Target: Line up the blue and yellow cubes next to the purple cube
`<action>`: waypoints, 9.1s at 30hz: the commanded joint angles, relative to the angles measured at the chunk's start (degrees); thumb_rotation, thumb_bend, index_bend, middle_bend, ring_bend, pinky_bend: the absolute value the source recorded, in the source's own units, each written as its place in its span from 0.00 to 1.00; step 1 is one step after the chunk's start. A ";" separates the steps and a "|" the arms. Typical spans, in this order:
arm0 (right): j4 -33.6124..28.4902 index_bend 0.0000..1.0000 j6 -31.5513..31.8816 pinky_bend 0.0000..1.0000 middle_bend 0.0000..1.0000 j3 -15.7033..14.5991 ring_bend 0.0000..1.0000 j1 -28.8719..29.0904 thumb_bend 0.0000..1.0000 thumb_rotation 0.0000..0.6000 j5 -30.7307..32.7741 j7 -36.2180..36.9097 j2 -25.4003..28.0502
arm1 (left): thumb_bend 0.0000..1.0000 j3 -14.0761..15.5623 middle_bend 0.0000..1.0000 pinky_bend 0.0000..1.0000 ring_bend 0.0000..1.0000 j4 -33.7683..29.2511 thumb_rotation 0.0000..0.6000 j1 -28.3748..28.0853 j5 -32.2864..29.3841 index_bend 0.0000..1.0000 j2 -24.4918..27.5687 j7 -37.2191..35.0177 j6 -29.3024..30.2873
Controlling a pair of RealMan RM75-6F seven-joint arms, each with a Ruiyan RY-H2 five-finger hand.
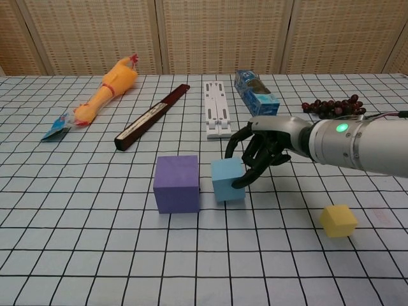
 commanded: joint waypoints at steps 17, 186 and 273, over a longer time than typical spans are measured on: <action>6.25 0.47 -6.23 1.00 0.87 2.55 0.98 -0.66 0.00 1.00 -8.45 9.46 -2.95 | 0.42 -0.32 0.37 0.41 0.30 -0.71 1.00 0.06 -1.51 0.36 0.27 -0.55 -1.13; -19.13 0.30 4.36 1.00 0.91 -10.27 1.00 -18.53 0.00 1.00 -29.59 3.94 26.98 | 0.42 0.92 0.39 0.41 0.32 -2.72 1.00 -0.48 -1.37 0.36 1.31 2.38 -3.95; -6.02 0.49 10.48 1.00 0.93 -7.98 1.00 -20.67 0.26 1.00 -29.89 7.33 13.70 | 0.41 1.52 0.39 0.41 0.32 -3.44 1.00 -0.34 -0.09 0.36 1.52 2.87 -3.45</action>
